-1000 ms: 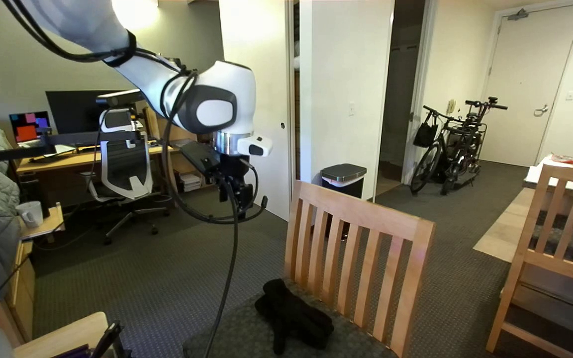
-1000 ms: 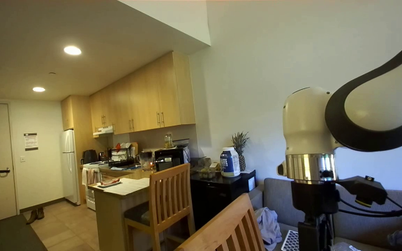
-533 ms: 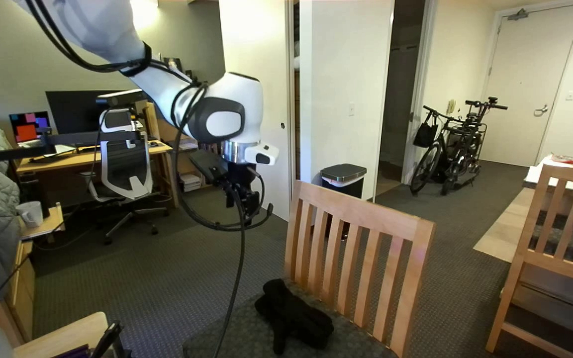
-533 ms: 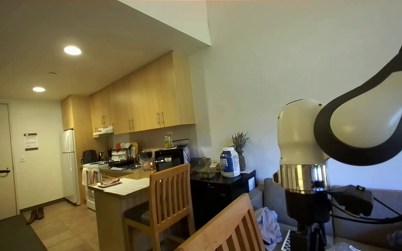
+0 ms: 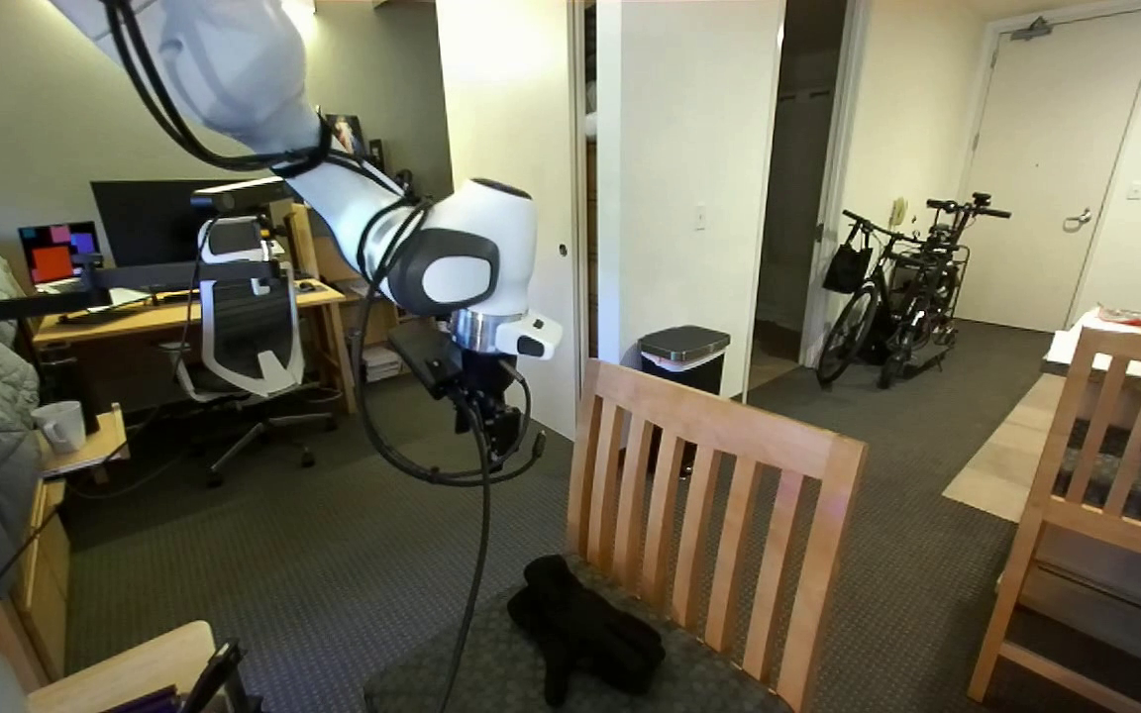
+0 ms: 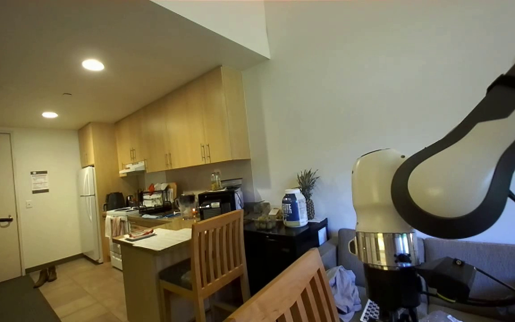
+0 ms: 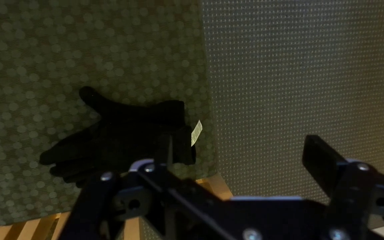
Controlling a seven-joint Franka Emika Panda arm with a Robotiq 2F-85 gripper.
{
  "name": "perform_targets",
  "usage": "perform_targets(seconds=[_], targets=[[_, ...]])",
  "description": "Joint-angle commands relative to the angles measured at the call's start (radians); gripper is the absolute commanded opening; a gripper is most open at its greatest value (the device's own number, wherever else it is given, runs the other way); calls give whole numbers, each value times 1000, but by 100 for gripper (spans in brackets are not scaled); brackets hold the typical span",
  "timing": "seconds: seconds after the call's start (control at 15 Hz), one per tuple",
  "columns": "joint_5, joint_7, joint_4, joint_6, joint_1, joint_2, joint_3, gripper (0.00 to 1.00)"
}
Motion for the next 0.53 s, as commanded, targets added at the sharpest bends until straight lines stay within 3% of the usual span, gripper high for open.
perform_targets(seconds=[0.0, 0.47], targets=[[53, -57, 10, 44, -18, 54, 11, 100], [59, -66, 36, 92, -26, 130, 16, 100]])
